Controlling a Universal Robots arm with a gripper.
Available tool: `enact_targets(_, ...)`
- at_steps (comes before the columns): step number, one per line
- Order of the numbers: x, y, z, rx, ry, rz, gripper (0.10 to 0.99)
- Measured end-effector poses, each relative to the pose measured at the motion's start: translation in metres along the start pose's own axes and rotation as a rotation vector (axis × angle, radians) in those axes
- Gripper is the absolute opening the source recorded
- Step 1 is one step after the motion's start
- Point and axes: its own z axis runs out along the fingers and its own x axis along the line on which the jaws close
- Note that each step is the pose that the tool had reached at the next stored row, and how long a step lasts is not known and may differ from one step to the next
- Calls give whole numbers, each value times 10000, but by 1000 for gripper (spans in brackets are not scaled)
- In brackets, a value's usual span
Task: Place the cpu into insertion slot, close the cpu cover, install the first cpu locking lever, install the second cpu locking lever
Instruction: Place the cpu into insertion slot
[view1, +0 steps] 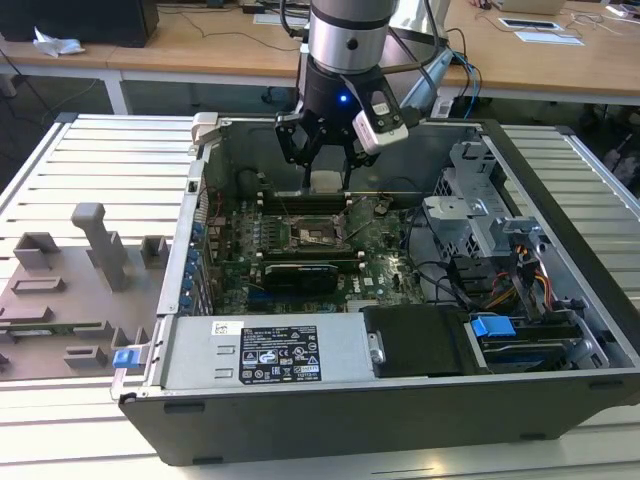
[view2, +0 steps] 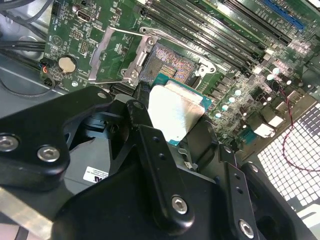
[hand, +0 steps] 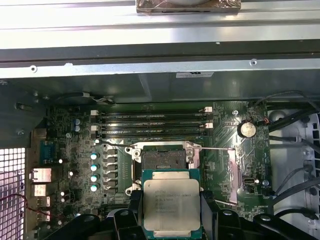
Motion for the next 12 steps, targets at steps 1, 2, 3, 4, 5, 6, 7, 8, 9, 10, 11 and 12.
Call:
enact_targets(1,0,0,0,0,0,0,545)
enact_targets(2,0,0,1,-1,0,0,545)
enact_targets(3,0,0,1,0,0,0,545)
enact_targets(4,0,0,1,0,0,5,545)
enact_targets(5,0,0,1,0,-2,22,545)
enact_targets(6,0,0,1,-2,-5,55,545)
enact_targets(7,0,0,2,-4,-13,141,545)
enact_targets(8,0,0,2,-6,-18,206,545)
enact_targets(9,0,0,2,-7,-32,356,545)
enact_targets(10,0,0,2,-10,-44,498,545)
enact_targets(11,0,0,3,-13,-55,621,545)
enact_targets(12,0,0,3,-19,-84,944,545)
